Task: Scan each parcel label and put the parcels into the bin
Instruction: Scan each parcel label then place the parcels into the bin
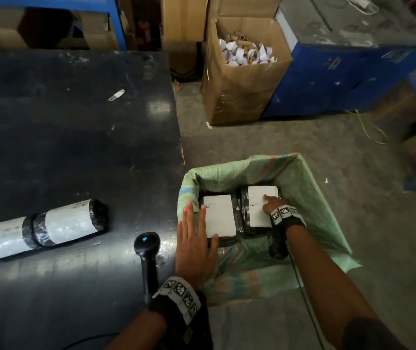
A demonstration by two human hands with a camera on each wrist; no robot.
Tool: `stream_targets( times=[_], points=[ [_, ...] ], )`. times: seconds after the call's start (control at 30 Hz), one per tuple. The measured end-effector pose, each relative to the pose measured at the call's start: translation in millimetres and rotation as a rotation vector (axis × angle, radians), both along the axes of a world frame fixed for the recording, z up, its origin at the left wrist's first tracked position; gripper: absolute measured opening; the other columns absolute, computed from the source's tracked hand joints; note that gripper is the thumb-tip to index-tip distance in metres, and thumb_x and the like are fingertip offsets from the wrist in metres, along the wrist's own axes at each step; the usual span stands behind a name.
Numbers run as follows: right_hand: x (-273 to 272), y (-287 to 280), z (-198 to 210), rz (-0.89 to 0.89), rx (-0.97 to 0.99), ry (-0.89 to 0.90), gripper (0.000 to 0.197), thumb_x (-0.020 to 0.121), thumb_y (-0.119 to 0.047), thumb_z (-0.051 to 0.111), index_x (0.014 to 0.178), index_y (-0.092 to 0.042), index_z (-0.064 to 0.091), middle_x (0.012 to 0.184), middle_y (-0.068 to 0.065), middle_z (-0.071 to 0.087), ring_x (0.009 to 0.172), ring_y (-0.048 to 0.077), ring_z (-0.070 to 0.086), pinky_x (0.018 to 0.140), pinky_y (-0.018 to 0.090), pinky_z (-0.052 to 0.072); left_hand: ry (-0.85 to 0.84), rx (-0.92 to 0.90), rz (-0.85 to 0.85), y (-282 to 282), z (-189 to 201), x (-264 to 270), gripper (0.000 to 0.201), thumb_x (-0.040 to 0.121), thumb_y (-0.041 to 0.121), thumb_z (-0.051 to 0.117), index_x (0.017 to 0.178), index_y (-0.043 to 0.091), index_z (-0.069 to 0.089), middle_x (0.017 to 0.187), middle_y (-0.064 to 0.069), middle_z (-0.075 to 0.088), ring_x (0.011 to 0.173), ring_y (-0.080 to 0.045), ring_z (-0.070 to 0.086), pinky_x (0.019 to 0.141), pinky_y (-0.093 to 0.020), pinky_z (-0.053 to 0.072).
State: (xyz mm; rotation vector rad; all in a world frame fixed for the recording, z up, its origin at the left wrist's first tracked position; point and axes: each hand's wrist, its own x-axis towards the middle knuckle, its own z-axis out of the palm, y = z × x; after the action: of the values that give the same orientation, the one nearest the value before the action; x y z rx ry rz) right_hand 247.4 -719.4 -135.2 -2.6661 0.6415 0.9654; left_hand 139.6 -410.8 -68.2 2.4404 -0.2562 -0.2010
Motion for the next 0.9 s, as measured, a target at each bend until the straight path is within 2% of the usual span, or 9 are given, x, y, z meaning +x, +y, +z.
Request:
stream_targets(
  times=[0.13, 0.23, 0.3, 0.37, 0.43, 0.57, 0.63, 0.77, 0.9],
  points=[
    [-5.4, 68.8, 97.2, -0.048, 0.080, -0.281, 0.052, 0.096, -0.045, 0.047, 0.144, -0.027, 0.046, 0.141, 0.011, 0.057, 0.129, 0.033, 0.052, 0.108, 0.045, 0.042, 0.043, -0.275, 0.009, 56.4, 15.6, 19.1, 0.059, 0.098, 0.040, 0.046, 0.153, 0.021, 0.037, 0.152, -0.003, 0.044, 0.138, -0.014, 0.041, 0.116, -0.037, 0.036],
    [-38.9, 141.2, 148.4, -0.096, 0.323, -0.508, 0.043, 0.095, -0.044, 0.054, 0.137, -0.031, 0.054, 0.114, 0.000, 0.071, 0.105, 0.021, 0.064, 0.095, 0.038, 0.049, -0.018, -0.186, 0.085, 124.5, 15.4, 39.6, 0.055, 0.094, 0.045, 0.046, 0.144, 0.022, 0.050, 0.138, -0.008, 0.057, 0.127, -0.024, 0.052, 0.109, -0.041, 0.043],
    [-64.2, 194.1, 163.9, -0.113, 0.529, -0.577, 0.040, 0.094, -0.041, 0.058, 0.133, -0.032, 0.057, 0.107, -0.005, 0.070, 0.092, 0.015, 0.066, 0.091, 0.035, 0.051, -0.061, -0.113, 0.183, 175.8, 10.8, 52.2, 0.053, 0.093, 0.035, 0.056, 0.143, 0.016, 0.053, 0.130, -0.016, 0.061, 0.122, -0.032, 0.055, 0.107, -0.039, 0.042],
    [-84.0, 240.6, 157.3, -0.126, 0.648, -0.576, 0.046, 0.092, -0.041, 0.061, 0.136, -0.028, 0.056, 0.113, -0.002, 0.068, 0.097, 0.017, 0.067, 0.095, 0.032, 0.051, -0.104, -0.014, 0.286, 229.1, 9.7, 63.2, 0.057, 0.087, 0.024, 0.063, 0.141, 0.009, 0.055, 0.124, -0.021, 0.062, 0.117, -0.039, 0.055, 0.105, -0.037, 0.039],
    [-99.3, 279.5, 133.3, -0.122, 0.667, -0.473, 0.059, 0.092, -0.044, 0.061, 0.146, -0.027, 0.044, 0.131, 0.004, 0.061, 0.117, 0.022, 0.061, 0.100, 0.026, 0.044, -0.123, 0.105, 0.353, 281.1, 10.1, 70.0, 0.066, 0.079, 0.022, 0.066, 0.142, 0.007, 0.053, 0.127, -0.025, 0.060, 0.118, -0.044, 0.053, 0.105, -0.045, 0.040],
    [-113.1, 327.5, 90.7, -0.060, 0.564, -0.311, 0.083, 0.089, -0.052, 0.059, 0.156, -0.019, 0.021, 0.149, 0.017, 0.046, 0.137, 0.031, 0.045, 0.113, 0.043, 0.036, -0.026, 0.294, 0.409, 370.0, 10.1, 72.0, 0.096, 0.066, 0.012, 0.087, 0.151, 0.012, 0.043, 0.143, -0.029, 0.045, 0.134, -0.049, 0.039, 0.107, -0.061, 0.039],
    [-113.1, 335.9, 75.3, -0.057, 0.551, -0.287, 0.091, 0.086, -0.059, 0.057, 0.157, -0.020, 0.016, 0.149, 0.017, 0.046, 0.138, 0.031, 0.044, 0.114, 0.043, 0.035, 0.116, 0.394, 0.426, 403.8, 9.0, 73.0, 0.112, 0.064, 0.014, 0.091, 0.157, 0.024, 0.030, 0.157, -0.021, 0.030, 0.147, -0.041, 0.024, 0.113, -0.062, 0.033],
    [-116.1, 350.3, 59.2, -0.083, 0.591, -0.223, 0.091, 0.087, -0.060, 0.052, 0.157, -0.018, 0.011, 0.151, 0.014, 0.046, 0.142, 0.028, 0.040, 0.112, 0.025, 0.024, 0.299, 0.505, 0.389, 457.7, -4.6, 71.9, 0.130, 0.057, 0.020, 0.097, 0.159, 0.035, 0.017, 0.165, -0.015, 0.016, 0.154, -0.034, 0.011, 0.116, -0.061, 0.026],
    [-125.8, 365.0, 35.7, -0.169, 0.724, -0.272, 0.071, 0.097, -0.039, 0.053, 0.154, -0.026, 0.013, 0.151, 0.015, 0.043, 0.130, 0.031, 0.053, 0.114, 0.043, 0.037, 0.302, 0.442, 0.345, 479.1, -17.9, 68.7, 0.114, 0.057, 0.013, 0.094, 0.153, 0.030, 0.035, 0.155, -0.014, 0.037, 0.147, -0.036, 0.026, 0.112, -0.059, 0.031]
  ],
)
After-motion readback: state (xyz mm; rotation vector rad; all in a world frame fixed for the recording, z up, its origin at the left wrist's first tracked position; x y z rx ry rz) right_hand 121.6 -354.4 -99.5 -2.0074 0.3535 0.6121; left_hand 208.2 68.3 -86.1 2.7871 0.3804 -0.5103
